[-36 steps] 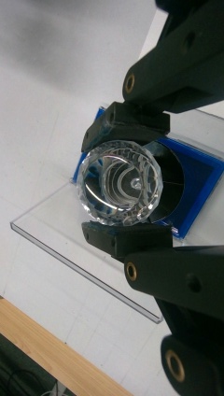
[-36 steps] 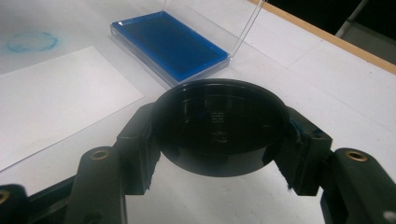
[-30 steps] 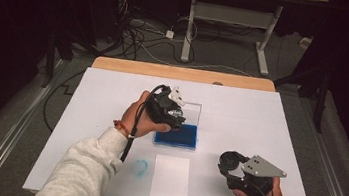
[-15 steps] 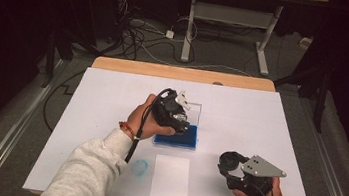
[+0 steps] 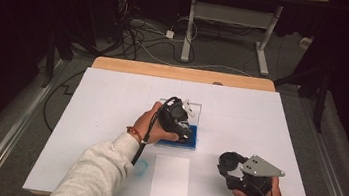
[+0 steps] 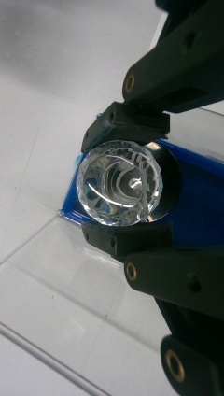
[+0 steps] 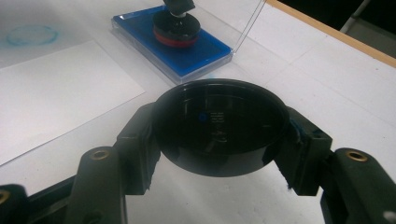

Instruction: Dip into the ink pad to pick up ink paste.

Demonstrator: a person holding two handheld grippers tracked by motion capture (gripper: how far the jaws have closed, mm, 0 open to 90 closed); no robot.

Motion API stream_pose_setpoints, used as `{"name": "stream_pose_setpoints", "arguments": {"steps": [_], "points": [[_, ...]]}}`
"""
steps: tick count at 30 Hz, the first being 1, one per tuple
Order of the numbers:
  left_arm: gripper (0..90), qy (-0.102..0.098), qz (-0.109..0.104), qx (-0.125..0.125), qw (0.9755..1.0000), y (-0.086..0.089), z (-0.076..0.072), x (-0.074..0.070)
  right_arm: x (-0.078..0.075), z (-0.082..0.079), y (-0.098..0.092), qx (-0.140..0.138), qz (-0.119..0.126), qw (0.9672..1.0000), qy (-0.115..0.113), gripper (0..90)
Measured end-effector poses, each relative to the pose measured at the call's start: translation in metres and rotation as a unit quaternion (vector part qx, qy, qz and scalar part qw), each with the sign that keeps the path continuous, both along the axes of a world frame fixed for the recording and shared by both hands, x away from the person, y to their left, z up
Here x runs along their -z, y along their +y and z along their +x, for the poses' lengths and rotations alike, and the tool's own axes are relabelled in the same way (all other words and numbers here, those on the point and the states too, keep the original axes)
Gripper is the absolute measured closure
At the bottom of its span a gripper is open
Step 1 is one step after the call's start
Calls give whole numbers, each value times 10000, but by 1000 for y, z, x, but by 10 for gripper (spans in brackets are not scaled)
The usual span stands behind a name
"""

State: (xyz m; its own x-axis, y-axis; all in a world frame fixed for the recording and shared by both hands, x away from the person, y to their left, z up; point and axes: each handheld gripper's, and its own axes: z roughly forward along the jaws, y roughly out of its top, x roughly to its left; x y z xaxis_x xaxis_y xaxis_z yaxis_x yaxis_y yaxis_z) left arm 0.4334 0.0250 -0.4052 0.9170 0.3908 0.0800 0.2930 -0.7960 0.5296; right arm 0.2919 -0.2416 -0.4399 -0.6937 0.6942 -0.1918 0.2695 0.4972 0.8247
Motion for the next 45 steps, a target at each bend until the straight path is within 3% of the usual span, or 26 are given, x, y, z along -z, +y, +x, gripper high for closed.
{"name": "stream_pose_setpoints", "arguments": {"steps": [11,13,22,27,33,42,45], "points": [[547,-18,-19,-18,10000,-5,2,7,1,0,0,-14,10,10000,24,386],[547,-26,-123,-25,9999,-4,3,8,1,0,0,-21,8,10000,18,386],[547,149,-139,-31,9998,-1,2,7,1,0,1,4,10,10000,15,386],[547,18,-81,1,10000,-4,1,9,2,1,2,-23,-23,10000,49,386],[547,106,-269,-58,9996,2,5,12,0,-1,2,-43,-9,10000,25,386],[547,-80,-65,20,9999,0,-1,13,1,-1,2,-33,-9,10000,49,386],[547,-75,-145,20,9999,2,-2,14,1,-1,3,-58,-40,10000,49,386]]}}
